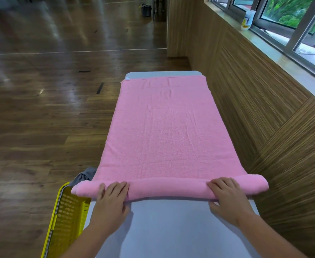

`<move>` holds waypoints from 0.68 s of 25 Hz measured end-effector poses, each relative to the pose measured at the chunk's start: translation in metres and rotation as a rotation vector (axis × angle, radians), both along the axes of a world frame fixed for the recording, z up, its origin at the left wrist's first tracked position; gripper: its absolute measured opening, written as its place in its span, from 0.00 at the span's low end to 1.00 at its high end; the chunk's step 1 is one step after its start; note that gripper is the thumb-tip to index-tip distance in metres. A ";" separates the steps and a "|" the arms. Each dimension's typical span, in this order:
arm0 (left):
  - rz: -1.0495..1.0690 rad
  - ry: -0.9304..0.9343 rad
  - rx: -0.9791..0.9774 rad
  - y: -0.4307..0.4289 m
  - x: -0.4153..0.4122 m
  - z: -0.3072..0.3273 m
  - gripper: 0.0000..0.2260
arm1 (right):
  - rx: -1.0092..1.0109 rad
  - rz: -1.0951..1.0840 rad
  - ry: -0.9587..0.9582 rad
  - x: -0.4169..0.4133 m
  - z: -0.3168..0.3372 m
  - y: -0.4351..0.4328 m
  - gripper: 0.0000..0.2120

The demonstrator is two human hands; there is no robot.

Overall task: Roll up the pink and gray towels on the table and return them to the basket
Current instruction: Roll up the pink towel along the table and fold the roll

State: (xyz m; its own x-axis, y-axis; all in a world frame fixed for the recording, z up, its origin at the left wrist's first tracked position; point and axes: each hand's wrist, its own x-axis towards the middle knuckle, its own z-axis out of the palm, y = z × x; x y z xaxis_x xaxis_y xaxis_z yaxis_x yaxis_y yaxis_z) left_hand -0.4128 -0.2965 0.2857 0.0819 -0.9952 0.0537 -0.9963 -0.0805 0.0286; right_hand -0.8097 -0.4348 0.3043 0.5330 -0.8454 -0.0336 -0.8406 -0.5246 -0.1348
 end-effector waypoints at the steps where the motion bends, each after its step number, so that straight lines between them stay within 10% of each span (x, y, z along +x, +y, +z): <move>1: 0.012 -0.005 0.022 -0.001 0.000 -0.002 0.25 | 0.006 -0.027 0.003 0.000 -0.001 0.000 0.19; 12: 0.068 0.063 0.035 -0.014 0.004 0.014 0.11 | 0.257 -0.192 0.130 0.008 0.024 -0.024 0.13; 17: 0.034 0.076 -0.048 -0.041 0.007 0.018 0.08 | -0.054 -0.152 -0.026 0.016 0.009 -0.028 0.06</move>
State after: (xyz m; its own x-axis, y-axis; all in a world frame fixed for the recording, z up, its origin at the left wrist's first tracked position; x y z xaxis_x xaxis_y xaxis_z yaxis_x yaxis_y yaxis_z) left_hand -0.4061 -0.3374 0.3040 0.1209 -0.9883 0.0933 -0.9879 -0.1105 0.1090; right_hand -0.7940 -0.4627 0.3136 0.3992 -0.9165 0.0260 -0.9073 -0.3990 -0.1324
